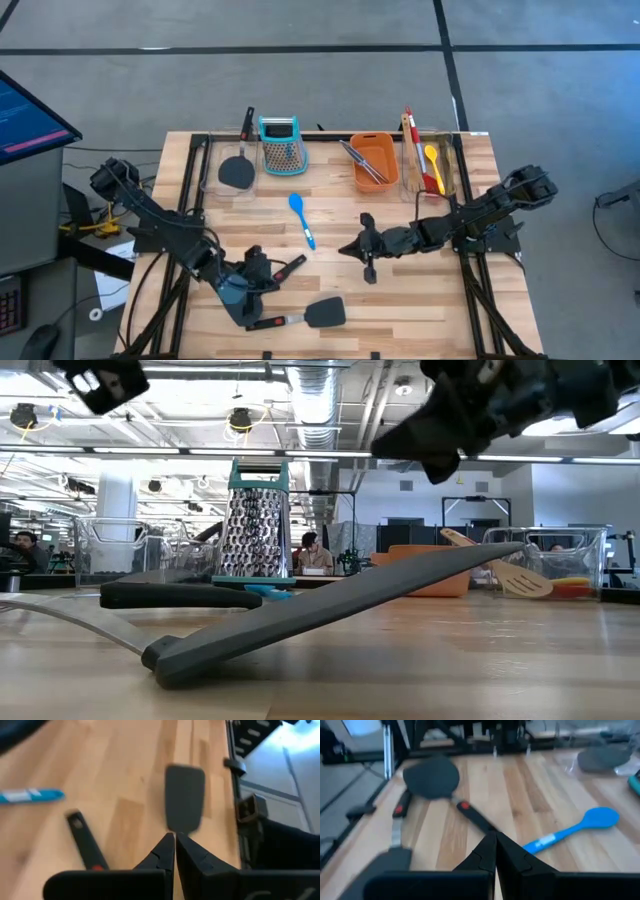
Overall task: Pick & Place Kitchen Items
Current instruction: Put the top black spatula into the left transparent bin
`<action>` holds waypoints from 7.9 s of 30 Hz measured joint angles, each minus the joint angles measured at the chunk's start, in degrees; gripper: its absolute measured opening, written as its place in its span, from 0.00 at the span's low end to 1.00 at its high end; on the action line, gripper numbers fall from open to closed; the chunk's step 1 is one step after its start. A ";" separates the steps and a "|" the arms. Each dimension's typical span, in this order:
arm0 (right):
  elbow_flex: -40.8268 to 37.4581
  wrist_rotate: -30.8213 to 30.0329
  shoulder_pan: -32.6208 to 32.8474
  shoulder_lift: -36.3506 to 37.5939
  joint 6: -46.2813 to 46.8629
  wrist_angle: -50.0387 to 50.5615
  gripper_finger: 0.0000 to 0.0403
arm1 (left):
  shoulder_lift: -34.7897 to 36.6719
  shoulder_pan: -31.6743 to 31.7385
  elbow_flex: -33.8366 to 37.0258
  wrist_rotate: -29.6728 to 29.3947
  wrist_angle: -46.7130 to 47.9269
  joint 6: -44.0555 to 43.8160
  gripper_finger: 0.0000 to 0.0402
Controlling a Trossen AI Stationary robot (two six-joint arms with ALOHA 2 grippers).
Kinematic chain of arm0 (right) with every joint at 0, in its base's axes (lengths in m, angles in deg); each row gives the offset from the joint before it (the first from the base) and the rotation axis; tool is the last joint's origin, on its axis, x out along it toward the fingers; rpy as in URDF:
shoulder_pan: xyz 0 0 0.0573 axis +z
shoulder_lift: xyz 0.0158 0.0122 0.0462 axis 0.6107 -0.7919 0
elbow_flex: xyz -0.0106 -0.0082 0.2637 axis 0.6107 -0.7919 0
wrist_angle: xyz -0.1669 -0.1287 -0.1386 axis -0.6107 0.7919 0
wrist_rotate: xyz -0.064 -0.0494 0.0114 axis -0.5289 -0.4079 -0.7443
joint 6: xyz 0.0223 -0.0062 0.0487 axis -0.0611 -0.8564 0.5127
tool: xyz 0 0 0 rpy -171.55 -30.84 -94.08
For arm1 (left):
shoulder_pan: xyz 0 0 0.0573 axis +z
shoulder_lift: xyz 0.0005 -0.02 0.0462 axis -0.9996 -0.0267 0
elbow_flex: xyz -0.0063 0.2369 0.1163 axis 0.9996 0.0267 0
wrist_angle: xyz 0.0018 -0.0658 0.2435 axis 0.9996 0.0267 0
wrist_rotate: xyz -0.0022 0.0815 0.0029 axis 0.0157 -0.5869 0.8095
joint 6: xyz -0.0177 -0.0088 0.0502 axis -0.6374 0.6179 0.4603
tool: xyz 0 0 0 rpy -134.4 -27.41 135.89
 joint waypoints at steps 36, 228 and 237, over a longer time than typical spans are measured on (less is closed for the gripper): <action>-0.02 -0.26 0.36 0.00 -0.10 5.04 0.00 | -13.24 10.57 0.16 15.41 11.15 -10.49 0.07; -0.04 -0.26 0.46 0.02 -2.93 4.74 0.00 | -10.71 15.93 -12.39 7.23 31.87 -5.49 0.01; -0.04 -0.26 0.46 0.02 -2.92 4.78 0.00 | -12.70 15.79 -11.95 7.76 31.91 -3.89 0.02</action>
